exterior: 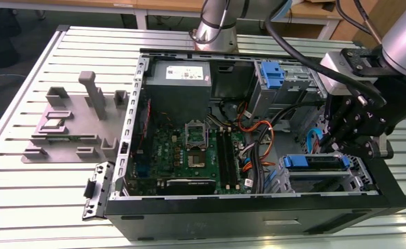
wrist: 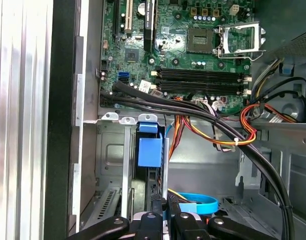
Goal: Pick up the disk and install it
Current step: 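Insert the first disk wire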
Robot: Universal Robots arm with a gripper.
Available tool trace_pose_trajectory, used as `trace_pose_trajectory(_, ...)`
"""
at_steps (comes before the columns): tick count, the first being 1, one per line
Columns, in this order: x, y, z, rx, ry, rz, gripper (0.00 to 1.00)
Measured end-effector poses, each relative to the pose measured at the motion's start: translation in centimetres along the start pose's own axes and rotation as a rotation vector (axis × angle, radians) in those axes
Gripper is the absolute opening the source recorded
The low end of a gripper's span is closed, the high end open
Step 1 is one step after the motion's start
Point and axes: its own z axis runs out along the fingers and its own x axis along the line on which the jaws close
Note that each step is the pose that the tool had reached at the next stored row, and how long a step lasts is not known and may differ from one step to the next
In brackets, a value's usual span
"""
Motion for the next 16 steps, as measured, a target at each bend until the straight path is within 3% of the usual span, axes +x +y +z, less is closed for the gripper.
trace_pose_trajectory(16, 0.22, 0.11, 0.82, 0.0008, -0.0002, 0.0, 0.16)
